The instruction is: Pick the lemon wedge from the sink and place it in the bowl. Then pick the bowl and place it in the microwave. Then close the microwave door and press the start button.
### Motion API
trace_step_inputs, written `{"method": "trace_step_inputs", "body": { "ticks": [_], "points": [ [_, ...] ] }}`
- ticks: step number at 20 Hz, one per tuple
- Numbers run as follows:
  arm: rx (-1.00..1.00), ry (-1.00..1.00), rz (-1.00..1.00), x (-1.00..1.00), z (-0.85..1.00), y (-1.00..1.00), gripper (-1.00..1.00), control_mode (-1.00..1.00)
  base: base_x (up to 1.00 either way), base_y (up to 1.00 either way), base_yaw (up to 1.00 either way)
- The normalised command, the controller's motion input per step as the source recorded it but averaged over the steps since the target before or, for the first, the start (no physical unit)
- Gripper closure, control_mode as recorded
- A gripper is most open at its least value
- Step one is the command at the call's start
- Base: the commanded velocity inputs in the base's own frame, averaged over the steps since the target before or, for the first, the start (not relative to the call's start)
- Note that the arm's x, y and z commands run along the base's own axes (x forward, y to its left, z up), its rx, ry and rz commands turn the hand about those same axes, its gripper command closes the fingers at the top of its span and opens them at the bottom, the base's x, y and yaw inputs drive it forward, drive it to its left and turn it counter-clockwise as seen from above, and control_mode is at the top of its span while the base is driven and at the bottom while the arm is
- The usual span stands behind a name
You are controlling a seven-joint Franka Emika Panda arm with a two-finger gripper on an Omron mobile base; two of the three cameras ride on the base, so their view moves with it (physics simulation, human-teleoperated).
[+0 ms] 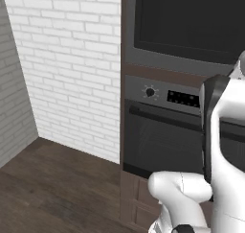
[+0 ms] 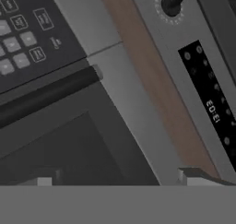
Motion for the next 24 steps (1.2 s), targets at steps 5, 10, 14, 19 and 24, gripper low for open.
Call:
{"method": "trace_step_inputs", "body": {
  "ticks": [5, 10, 14, 19, 24],
  "points": [
    [-0.05, -0.18, 0.05, -0.89, 0.03, 0.05, -1.00, -1.00, 0.00, 0.00, 0.00],
    [-0.20, 0.00, 0.16, -0.65, 0.15, 0.00, -1.00, -1.00, 0.00, 0.00, 0.00],
    [-0.36, 0.00, 0.21, -0.60, 0.08, -0.05, -1.00, -1.00, 0.00, 0.00, 0.00],
    [-0.44, 0.11, 0.16, -0.48, 0.00, -0.03, -1.00, -1.00, 0.00, 0.00, 0.00],
    [-0.53, 0.21, 0.04, -0.07, 0.00, 0.00, -1.00, -1.00, 0.00, 0.00, 0.00]
  ]
}}
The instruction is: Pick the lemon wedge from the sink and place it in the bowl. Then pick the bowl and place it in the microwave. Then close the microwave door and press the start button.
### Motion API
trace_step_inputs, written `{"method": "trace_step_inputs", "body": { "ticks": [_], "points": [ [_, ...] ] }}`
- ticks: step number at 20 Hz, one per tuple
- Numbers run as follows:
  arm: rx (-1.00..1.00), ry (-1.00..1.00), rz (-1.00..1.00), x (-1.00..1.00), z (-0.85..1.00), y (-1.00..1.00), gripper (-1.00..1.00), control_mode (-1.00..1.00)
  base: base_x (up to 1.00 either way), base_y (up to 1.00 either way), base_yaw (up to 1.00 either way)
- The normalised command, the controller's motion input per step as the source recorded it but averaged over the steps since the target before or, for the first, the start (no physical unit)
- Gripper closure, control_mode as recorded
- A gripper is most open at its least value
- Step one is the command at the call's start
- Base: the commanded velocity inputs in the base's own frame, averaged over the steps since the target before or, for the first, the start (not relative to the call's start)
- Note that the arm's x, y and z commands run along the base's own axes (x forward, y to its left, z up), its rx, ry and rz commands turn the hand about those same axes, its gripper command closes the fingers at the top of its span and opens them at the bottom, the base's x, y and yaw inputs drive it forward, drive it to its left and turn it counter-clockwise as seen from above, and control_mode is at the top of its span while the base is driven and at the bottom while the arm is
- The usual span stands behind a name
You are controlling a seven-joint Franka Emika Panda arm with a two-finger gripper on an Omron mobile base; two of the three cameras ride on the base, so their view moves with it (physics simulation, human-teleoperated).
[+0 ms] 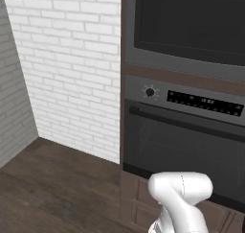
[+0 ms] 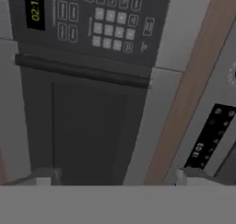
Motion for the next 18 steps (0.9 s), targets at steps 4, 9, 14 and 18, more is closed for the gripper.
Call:
{"method": "trace_step_inputs", "body": {
  "ticks": [4, 9, 14, 18],
  "points": [
    [-0.57, 0.23, 0.00, 0.00, 0.00, 0.00, -1.00, -1.00, 0.00, 0.00, 0.00],
    [-0.55, 0.15, 0.00, 0.00, 0.00, 0.00, -1.00, -1.00, 0.00, 0.00, 0.00],
    [-0.54, 0.00, -0.01, -0.01, 0.00, -0.02, -1.00, -1.00, 0.00, 0.00, 0.00],
    [-0.57, 0.00, -0.06, -0.03, 0.00, 0.00, 1.00, -1.00, 0.00, 0.00, 0.00]
  ]
}}
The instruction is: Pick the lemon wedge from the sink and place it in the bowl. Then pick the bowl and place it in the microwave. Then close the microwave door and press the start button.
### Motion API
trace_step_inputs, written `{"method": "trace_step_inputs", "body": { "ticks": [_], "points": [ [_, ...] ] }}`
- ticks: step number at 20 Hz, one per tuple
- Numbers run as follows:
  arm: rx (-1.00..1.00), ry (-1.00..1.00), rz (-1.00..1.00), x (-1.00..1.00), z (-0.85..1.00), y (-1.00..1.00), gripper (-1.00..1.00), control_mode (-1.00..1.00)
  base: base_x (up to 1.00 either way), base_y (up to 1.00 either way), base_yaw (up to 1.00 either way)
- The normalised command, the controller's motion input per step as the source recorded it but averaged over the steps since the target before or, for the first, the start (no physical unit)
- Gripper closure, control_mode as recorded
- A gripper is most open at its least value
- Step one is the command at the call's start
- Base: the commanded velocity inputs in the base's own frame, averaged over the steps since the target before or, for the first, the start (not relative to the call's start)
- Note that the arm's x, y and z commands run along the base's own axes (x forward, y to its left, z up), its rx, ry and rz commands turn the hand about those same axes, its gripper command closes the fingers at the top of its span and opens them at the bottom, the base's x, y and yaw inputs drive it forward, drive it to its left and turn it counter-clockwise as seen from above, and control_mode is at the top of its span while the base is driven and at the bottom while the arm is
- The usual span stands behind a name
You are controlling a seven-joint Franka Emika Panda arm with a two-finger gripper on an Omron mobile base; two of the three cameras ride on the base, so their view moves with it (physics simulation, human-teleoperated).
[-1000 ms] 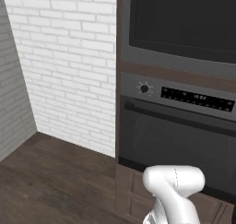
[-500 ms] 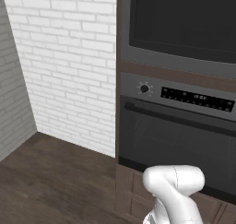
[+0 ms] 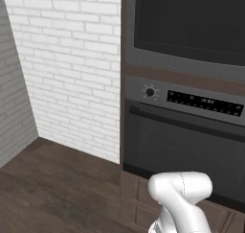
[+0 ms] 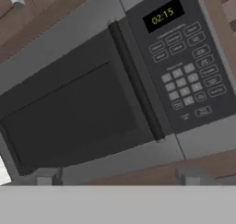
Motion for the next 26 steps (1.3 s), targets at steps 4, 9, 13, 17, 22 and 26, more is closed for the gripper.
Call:
{"method": "trace_step_inputs", "body": {
  "ticks": [4, 9, 13, 17, 22, 26],
  "points": [
    [-0.38, 0.08, -0.12, 0.00, 0.00, -0.01, 1.00, -1.00, 0.00, 0.00, 0.00],
    [-0.15, 0.24, -0.08, 0.04, -0.15, -0.33, 1.00, -1.00, 0.00, 0.00, 0.00],
    [-0.01, 0.05, 0.00, 0.00, 0.00, -0.52, 1.00, -1.00, 0.00, 0.00, 0.00],
    [0.00, 0.00, 0.00, 0.00, 0.00, -0.58, 1.00, -1.00, 0.00, 0.00, 0.00],
    [0.00, 0.00, 0.00, 0.15, -0.08, -0.12, 1.00, -1.00, 0.00, 0.00, 0.00],
    [-0.01, 0.00, 0.00, 0.24, -0.12, -0.01, 1.00, -1.00, 0.00, 0.00, 0.00]
  ]
}}
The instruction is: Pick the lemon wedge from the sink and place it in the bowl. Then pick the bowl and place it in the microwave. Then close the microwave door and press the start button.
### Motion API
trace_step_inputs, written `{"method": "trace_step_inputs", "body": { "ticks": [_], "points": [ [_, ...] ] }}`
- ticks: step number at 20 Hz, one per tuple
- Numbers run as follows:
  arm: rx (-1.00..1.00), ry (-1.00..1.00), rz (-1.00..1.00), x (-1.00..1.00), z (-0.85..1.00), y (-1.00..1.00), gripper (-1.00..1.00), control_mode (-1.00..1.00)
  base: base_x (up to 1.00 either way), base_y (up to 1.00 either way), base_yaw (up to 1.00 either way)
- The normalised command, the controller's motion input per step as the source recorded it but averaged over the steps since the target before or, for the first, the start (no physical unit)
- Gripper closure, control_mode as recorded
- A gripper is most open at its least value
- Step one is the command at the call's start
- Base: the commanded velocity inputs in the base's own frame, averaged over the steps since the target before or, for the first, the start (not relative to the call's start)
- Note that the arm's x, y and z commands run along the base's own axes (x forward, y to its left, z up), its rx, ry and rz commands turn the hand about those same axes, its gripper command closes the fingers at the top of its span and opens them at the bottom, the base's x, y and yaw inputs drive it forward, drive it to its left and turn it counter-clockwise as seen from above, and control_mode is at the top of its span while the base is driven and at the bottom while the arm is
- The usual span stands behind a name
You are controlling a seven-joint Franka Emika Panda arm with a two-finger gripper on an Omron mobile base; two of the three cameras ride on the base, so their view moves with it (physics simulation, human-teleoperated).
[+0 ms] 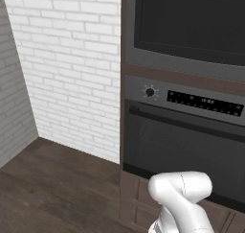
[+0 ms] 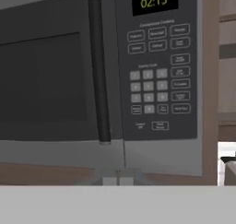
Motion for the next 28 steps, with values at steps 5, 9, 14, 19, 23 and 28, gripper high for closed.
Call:
{"method": "trace_step_inputs", "body": {
  "ticks": [5, 9, 14, 19, 23, 28],
  "points": [
    [0.00, -0.01, 0.00, 0.37, -0.01, -0.16, 1.00, -1.00, 0.00, 0.00, 0.00],
    [0.01, 0.00, 0.00, 0.27, 0.00, -0.42, 1.00, -1.00, 0.00, 0.00, 0.00],
    [0.03, 0.00, 0.00, 0.21, 0.00, -0.46, 1.00, -1.00, 0.00, 0.00, 0.00],
    [0.00, 0.00, 0.00, 0.25, 0.00, -0.22, 1.00, -1.00, 0.00, 0.00, 0.00],
    [0.00, 0.00, 0.00, 0.14, 0.00, -0.25, 1.00, -1.00, 0.00, 0.00, 0.00],
    [0.00, 0.00, 0.00, 0.19, 0.00, -0.19, 1.00, -1.00, 0.00, 0.00, 0.00]
  ]
}}
